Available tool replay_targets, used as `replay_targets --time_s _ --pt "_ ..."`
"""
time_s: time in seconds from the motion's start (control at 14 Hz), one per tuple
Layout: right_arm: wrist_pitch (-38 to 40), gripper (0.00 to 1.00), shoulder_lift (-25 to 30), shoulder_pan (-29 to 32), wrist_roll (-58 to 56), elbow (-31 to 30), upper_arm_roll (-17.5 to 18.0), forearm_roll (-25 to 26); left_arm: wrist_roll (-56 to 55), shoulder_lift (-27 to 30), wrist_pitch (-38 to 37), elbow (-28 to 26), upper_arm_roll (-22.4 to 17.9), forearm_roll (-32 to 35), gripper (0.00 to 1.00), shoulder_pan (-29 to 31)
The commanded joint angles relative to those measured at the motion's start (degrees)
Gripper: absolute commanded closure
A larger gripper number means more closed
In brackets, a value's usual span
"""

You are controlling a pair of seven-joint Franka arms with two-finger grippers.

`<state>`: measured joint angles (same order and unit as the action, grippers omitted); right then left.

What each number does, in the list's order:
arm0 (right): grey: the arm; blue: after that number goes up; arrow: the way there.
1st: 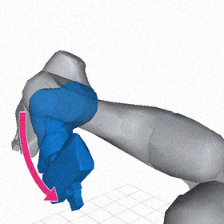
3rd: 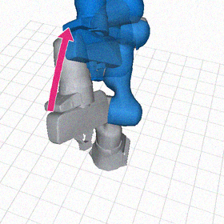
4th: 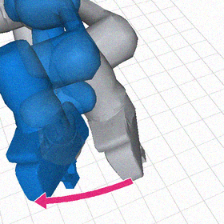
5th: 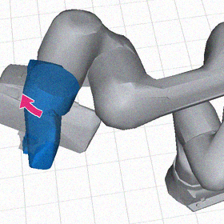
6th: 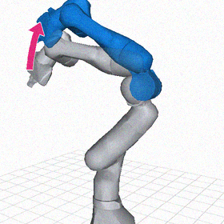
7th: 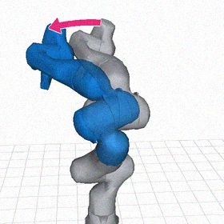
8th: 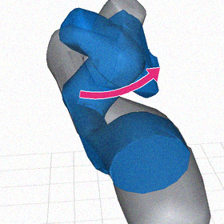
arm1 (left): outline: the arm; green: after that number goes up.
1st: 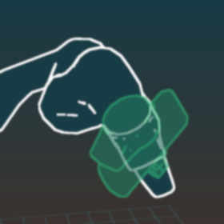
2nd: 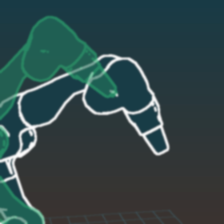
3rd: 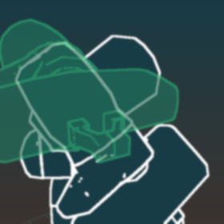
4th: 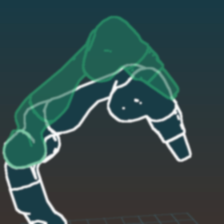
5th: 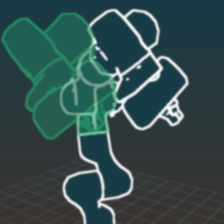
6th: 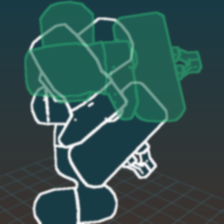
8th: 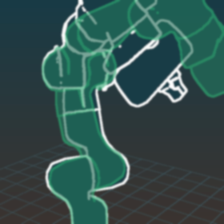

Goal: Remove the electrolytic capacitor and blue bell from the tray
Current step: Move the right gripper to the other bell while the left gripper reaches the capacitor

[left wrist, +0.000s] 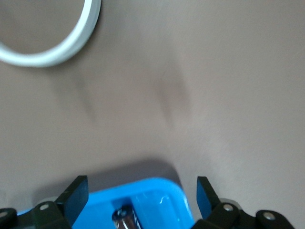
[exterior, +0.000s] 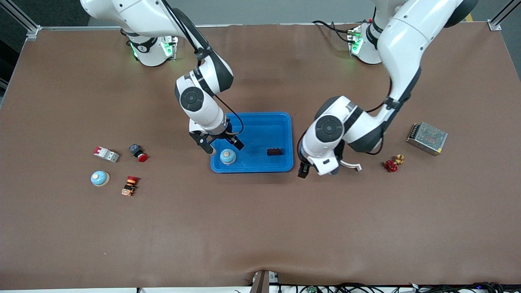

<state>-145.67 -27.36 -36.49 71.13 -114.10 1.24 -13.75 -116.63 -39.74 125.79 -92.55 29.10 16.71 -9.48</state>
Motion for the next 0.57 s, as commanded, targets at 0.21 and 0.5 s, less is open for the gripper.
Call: replay_targets --time_s 0.21,0.5 --pt "-0.3 0.00 -2.9 0.6 4.1 2.4 -1.7 8.6 -11.2 -3.1 2.8 1.8 -0.1 0.2 0.13 -4.3" --pt "-0.2 0.00 -5.1 0.6 4.1 4.8 -2.2 8.9 -16.4 -6.2 6.1 1.8 -1.3 0.9 0.15 -7.5"
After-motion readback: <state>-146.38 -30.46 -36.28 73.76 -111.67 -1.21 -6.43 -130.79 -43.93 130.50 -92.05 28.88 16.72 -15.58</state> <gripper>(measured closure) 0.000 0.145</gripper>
